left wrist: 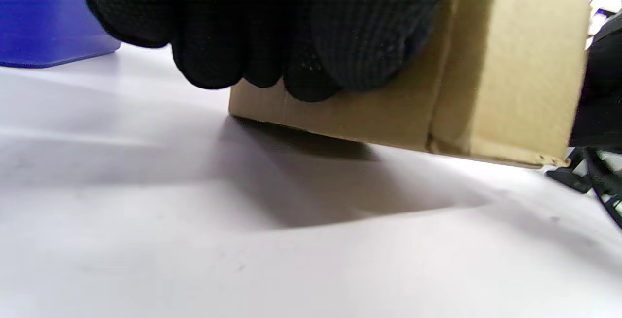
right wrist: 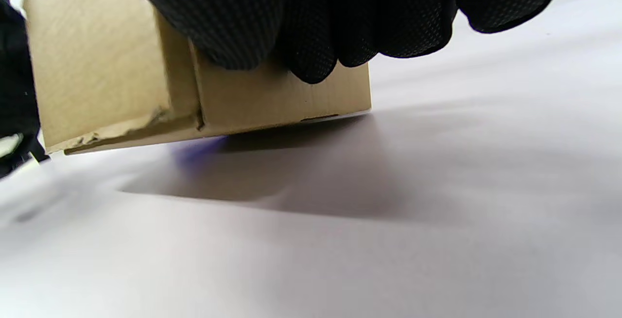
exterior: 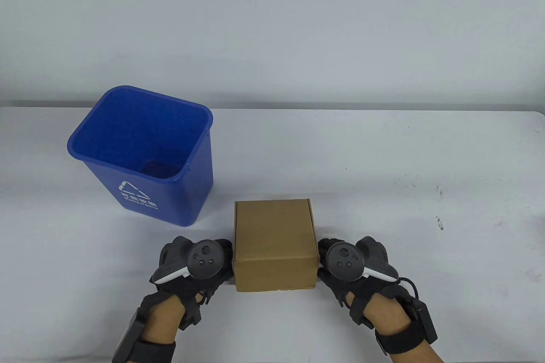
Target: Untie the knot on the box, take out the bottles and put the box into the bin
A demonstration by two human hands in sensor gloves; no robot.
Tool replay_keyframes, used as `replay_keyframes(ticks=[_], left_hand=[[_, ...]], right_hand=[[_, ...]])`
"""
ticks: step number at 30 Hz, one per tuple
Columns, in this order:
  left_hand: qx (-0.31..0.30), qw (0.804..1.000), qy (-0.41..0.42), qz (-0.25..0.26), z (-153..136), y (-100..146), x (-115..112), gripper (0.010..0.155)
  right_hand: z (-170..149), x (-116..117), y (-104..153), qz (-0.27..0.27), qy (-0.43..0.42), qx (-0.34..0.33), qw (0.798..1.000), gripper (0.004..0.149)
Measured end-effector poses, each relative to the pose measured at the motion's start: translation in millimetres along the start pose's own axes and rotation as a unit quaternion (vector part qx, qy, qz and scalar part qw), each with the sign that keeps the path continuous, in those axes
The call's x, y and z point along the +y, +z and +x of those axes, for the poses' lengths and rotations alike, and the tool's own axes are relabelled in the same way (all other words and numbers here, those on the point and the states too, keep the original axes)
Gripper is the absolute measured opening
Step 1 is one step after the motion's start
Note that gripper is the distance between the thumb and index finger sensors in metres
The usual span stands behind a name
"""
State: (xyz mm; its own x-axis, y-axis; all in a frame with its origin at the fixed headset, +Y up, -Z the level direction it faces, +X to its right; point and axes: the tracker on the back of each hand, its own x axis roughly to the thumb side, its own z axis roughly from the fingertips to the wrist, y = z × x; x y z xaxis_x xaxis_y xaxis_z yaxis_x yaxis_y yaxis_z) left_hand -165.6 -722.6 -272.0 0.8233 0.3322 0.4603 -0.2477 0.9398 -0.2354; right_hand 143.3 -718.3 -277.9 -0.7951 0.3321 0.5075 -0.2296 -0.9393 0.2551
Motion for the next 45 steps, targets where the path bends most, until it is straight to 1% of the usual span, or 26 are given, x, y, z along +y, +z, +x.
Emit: replay_keyframes(ticks=[5, 12, 16, 20, 26, 34, 38, 40, 42, 44, 45], left_hand=[[-0.011, 0.999, 0.029, 0.021, -5, 5, 4, 0.044], [-0.022, 0.997, 0.058, 0.054, -5, 11, 12, 0.044], [-0.022, 0.993, 0.08, 0.083, -8, 13, 16, 0.044], [-0.027, 0.985, 0.122, 0.116, -11, 18, 20, 0.044], [-0.026, 0.978, 0.156, 0.138, -15, 20, 22, 0.043], [-0.028, 0.977, 0.166, 0.129, -14, 19, 21, 0.043], [-0.029, 0.98, 0.157, 0.121, -14, 21, 23, 0.044], [-0.028, 0.982, 0.146, 0.118, -14, 23, 27, 0.045], [-0.031, 0.98, 0.143, 0.133, -14, 27, 32, 0.048], [-0.042, 0.976, 0.158, 0.144, -15, 31, 37, 0.053], [-0.05, 0.974, 0.158, 0.157, -14, 34, 40, 0.055]], right_hand=[[0, -5, 3, -0.02, -0.021, -0.012, 1.0, 0.051], [2, -14, 8, -0.064, -0.051, -0.026, 0.996, 0.049], [1, -17, 9, -0.088, -0.072, -0.033, 0.993, 0.047], [2, -21, 12, -0.112, -0.107, -0.049, 0.987, 0.045], [3, -21, 12, -0.124, -0.129, -0.055, 0.982, 0.044], [1, -20, 12, -0.119, -0.137, -0.052, 0.982, 0.043], [-2, -22, 12, -0.11, -0.145, -0.051, 0.982, 0.043], [-4, -24, 14, -0.103, -0.145, -0.047, 0.983, 0.045], [-7, -27, 16, -0.116, -0.142, -0.04, 0.982, 0.049], [-10, -29, 17, -0.12, -0.15, -0.036, 0.981, 0.054], [-12, -29, 17, -0.122, -0.157, -0.035, 0.979, 0.057]])
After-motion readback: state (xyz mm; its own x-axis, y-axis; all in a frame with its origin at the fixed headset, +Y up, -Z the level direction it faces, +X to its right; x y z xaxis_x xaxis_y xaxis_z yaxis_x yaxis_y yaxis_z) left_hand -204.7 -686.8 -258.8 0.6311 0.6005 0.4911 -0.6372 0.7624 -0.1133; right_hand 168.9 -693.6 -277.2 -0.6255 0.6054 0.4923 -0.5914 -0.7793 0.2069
